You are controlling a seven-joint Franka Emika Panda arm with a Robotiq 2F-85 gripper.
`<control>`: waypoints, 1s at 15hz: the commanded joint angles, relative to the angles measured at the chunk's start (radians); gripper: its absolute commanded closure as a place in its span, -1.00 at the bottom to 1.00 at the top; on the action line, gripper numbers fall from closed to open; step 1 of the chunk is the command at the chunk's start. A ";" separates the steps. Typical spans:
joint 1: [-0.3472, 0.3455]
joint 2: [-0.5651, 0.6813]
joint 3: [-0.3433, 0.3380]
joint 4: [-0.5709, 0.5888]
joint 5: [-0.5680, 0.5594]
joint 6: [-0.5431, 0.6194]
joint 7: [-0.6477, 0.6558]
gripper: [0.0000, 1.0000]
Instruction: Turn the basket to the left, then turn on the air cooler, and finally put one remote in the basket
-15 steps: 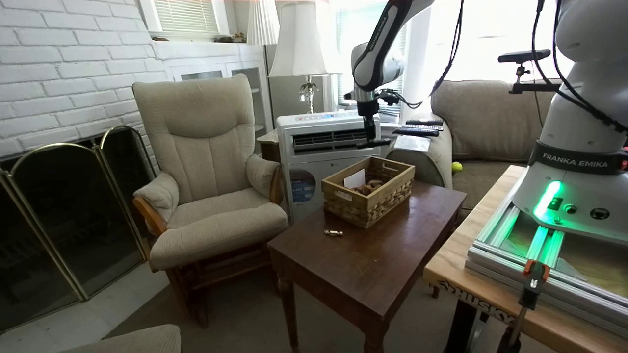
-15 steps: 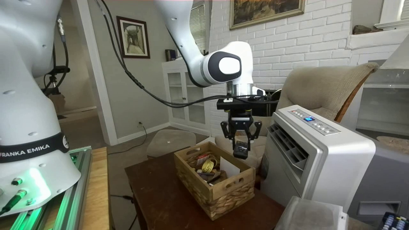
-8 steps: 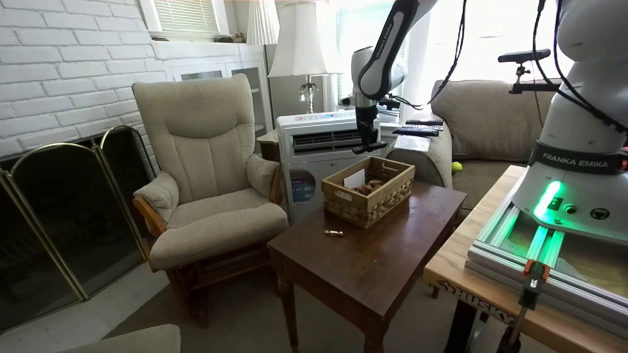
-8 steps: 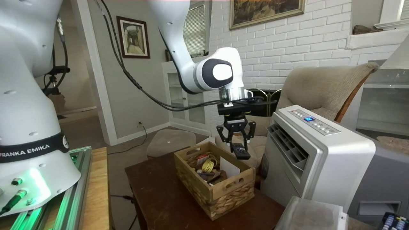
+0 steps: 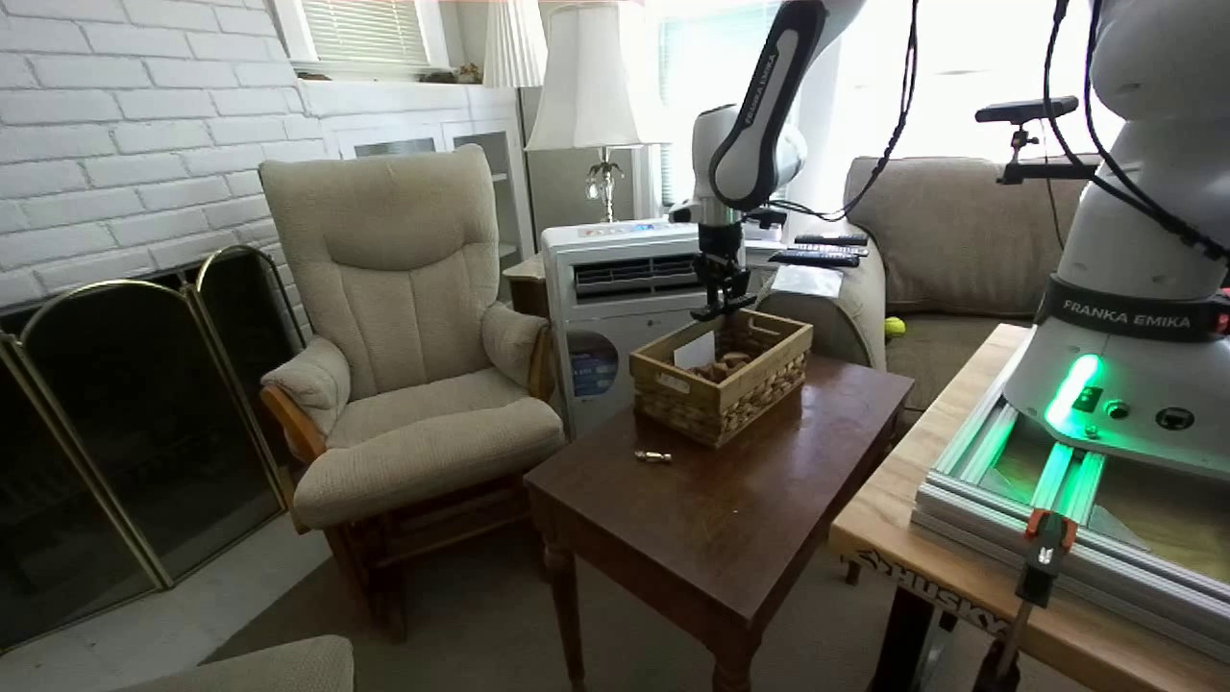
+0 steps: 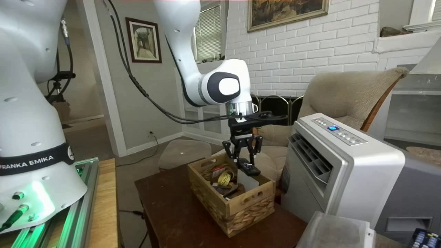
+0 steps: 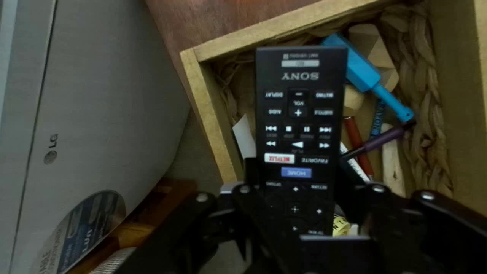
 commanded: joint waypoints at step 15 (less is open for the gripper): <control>0.070 0.064 -0.039 -0.066 -0.037 0.170 -0.075 0.49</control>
